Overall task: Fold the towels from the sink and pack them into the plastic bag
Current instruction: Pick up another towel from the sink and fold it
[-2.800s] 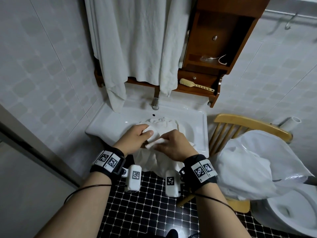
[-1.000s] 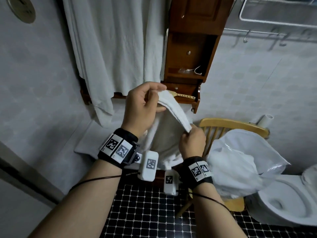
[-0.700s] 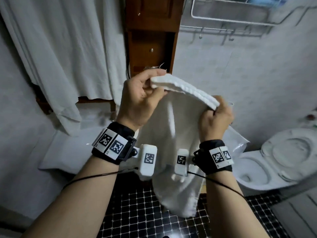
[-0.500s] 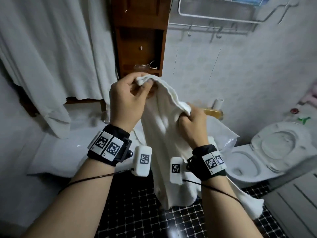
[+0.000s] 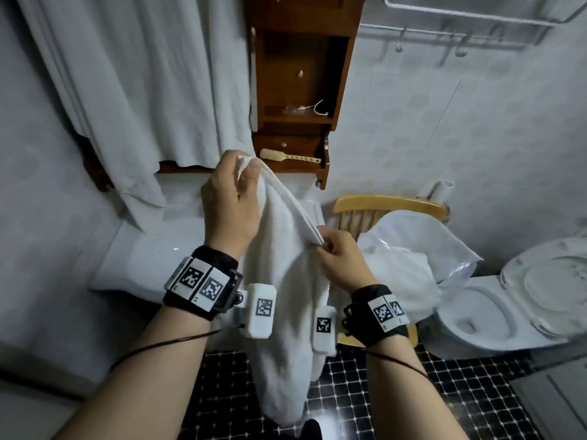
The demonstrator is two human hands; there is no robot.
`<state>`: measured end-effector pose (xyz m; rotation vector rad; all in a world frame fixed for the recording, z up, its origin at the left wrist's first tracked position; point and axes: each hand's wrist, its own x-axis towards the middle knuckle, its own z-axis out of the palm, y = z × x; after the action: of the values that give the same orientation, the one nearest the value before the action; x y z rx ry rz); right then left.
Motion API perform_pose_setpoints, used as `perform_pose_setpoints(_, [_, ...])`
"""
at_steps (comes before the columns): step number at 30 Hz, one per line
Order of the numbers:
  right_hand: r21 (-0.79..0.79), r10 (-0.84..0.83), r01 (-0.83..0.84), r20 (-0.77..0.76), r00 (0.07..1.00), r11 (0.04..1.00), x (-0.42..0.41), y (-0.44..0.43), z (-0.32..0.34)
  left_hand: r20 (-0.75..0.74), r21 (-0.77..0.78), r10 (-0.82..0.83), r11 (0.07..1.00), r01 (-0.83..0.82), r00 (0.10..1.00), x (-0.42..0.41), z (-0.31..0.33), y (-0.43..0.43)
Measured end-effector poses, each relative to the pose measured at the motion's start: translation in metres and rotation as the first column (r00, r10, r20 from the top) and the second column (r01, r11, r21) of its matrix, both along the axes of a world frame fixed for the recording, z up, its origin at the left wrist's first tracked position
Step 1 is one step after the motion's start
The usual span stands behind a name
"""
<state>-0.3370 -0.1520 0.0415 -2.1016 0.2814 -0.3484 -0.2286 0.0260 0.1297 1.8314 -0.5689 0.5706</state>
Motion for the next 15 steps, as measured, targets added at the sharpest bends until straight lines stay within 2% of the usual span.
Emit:
perform_pose_setpoints(2, [0.027,0.057,-0.057,-0.03,0.998,0.998,0.008,0.006,-0.01,0.0,-0.001,0.017,1.0,-0.017,1.0,0.0,-0.002,0.006])
perform_pose_setpoints(6, [0.151,0.285,-0.258,-0.201,0.937,0.954,0.022,0.028,-0.022,-0.009,-0.016,0.042,0.999,-0.042,0.999,0.008,-0.002,0.017])
perform_pose_setpoints(10, [0.213,0.405,-0.369,-0.159,0.9,0.905,0.038,0.049,-0.029,0.007,0.007,0.058,0.998,-0.058,0.998,0.019,-0.007,0.033])
perform_pose_setpoints(13, [0.297,0.323,-0.289,-0.073,0.944,0.91,0.045,0.069,-0.026,-0.002,0.025,0.033,0.999,-0.033,0.999,0.026,-0.009,0.044])
perform_pose_setpoints(15, [0.232,0.218,-0.208,-0.017,0.976,0.95,0.052,0.083,-0.025,-0.004,0.06,0.004,0.998,-0.004,1.0,0.03,-0.009,0.051])
